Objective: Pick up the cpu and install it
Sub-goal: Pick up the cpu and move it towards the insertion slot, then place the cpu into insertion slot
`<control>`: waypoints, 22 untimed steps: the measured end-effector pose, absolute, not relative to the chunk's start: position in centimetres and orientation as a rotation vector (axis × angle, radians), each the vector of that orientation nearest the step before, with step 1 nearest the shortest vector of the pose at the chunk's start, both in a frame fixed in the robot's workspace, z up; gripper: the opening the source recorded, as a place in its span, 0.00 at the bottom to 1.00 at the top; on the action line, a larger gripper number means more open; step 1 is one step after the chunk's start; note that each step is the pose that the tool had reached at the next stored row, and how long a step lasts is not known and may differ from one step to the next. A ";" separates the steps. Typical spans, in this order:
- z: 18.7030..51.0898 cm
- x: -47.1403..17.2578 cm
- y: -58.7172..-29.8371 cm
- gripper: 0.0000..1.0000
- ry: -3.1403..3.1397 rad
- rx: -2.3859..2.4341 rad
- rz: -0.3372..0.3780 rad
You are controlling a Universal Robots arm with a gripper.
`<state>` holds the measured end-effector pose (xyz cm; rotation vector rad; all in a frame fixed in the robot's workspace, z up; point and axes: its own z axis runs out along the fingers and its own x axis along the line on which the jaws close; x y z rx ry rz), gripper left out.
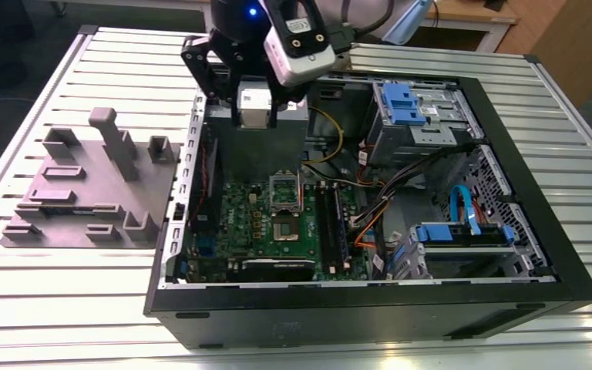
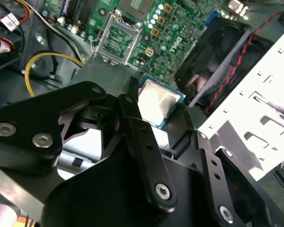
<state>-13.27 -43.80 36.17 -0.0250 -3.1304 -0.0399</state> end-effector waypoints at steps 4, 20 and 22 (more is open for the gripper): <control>36.2 -12.5 -43.8 0.47 -3.130 -0.025 -0.040; 36.0 -12.2 -43.9 0.47 -3.130 -0.025 -0.040; 35.9 -12.2 -44.0 0.47 -3.130 -0.025 -0.040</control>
